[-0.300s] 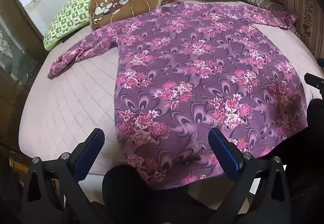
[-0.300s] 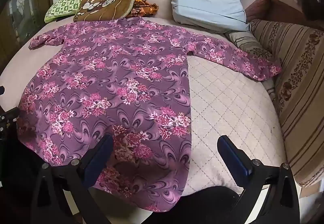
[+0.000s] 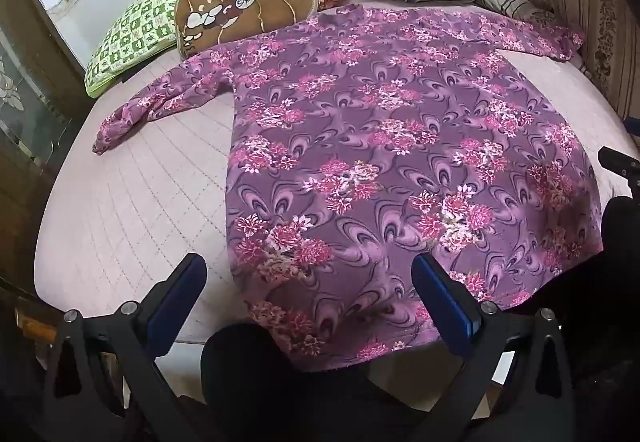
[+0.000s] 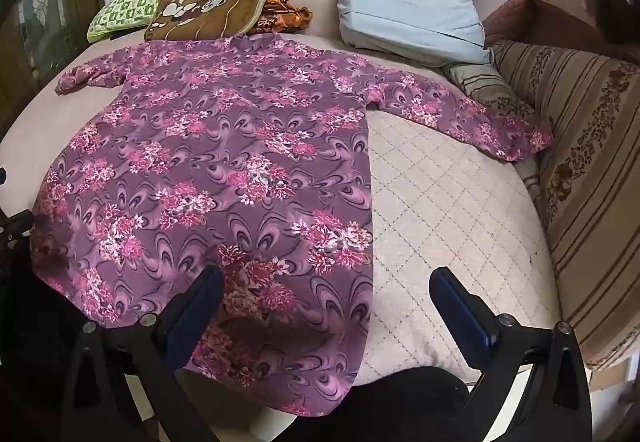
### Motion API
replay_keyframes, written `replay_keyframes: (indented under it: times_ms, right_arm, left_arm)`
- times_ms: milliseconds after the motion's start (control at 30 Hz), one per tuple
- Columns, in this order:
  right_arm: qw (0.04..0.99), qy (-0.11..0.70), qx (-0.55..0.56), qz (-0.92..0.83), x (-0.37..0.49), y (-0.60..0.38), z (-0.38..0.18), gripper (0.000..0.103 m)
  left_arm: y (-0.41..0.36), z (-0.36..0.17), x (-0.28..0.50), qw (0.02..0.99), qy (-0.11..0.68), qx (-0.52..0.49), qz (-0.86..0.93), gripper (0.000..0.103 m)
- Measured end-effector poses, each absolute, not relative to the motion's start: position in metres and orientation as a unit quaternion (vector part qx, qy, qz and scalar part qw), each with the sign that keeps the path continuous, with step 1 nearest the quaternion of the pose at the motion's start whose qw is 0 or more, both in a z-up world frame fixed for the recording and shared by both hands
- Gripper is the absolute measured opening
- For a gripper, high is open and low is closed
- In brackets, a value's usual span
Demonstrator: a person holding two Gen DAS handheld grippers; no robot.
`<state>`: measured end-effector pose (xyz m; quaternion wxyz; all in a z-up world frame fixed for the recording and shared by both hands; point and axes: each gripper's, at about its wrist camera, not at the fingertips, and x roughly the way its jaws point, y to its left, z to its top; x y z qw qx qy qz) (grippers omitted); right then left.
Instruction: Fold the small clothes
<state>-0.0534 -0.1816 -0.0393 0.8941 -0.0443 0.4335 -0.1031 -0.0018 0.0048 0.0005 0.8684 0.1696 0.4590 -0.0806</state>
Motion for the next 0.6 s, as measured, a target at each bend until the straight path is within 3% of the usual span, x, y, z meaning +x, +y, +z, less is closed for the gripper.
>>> replay_keyframes:
  times_ms: [600]
  right_arm:
    - [0.903,0.413,-0.038,-0.114,-0.079,-0.179,-0.033,0.103]
  left_arm:
    - [0.013,0.009,-0.023,0.873,0.452,0.16,-0.087,0.103]
